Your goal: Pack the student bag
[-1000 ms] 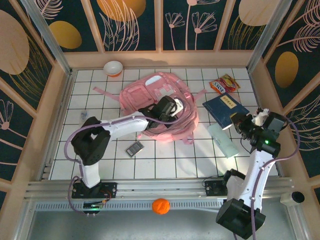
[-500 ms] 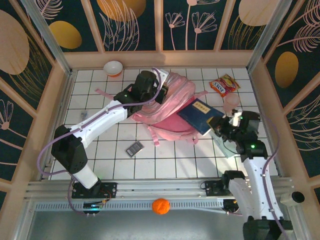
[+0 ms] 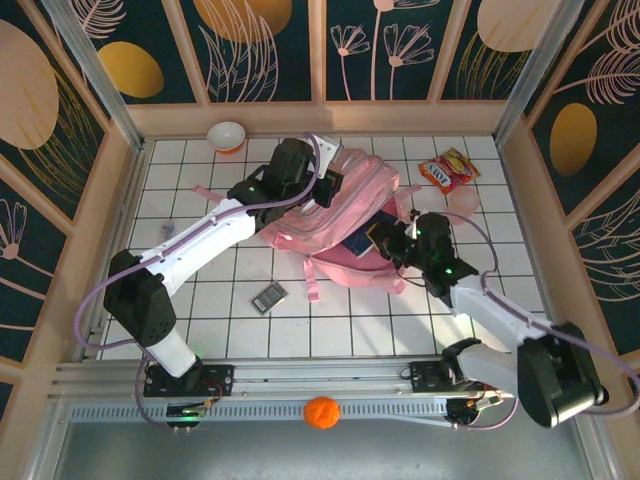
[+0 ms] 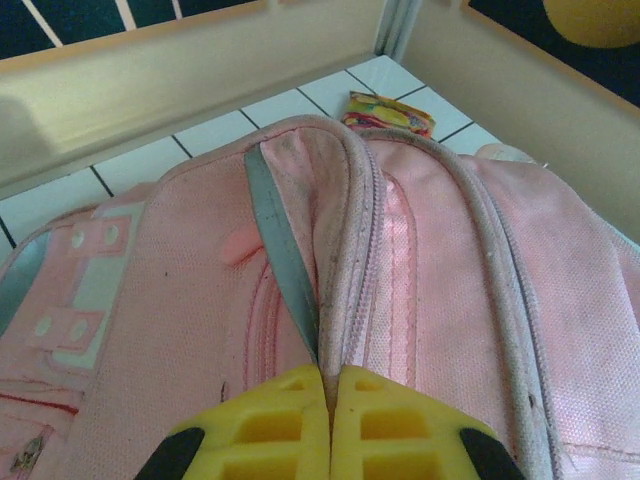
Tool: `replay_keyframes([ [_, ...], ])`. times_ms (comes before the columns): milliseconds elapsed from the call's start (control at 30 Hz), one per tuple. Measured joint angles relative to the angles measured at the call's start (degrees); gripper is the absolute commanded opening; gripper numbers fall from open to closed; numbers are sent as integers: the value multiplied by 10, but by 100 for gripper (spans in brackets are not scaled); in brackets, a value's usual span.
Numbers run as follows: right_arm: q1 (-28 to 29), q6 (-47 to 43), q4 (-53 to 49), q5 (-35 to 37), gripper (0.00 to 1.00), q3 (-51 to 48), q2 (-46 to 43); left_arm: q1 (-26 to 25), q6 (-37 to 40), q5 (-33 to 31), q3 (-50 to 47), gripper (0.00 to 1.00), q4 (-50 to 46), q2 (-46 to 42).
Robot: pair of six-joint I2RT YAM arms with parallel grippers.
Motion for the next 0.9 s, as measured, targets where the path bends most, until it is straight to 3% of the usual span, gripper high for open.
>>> replay_keyframes([
  [133,7,8,62,22,0,35,107,0,-5,9,0,0,0,0],
  [233,9,9,96,26,8,76,183,0,-5,11,0,0,0,0],
  [433,9,9,124,35,45,114,266,0,-5,4,0,0,0,0],
  [567,9,-5,99,44,60,111,261,0,-4,-7,0,0,0,0],
  [667,9,-18,56,55,63,91,218,1,-2,-16,0,0,0,0],
  [900,7,-89,-134,96,70,83,26,4,13,-31,-13,0,0,-10],
])
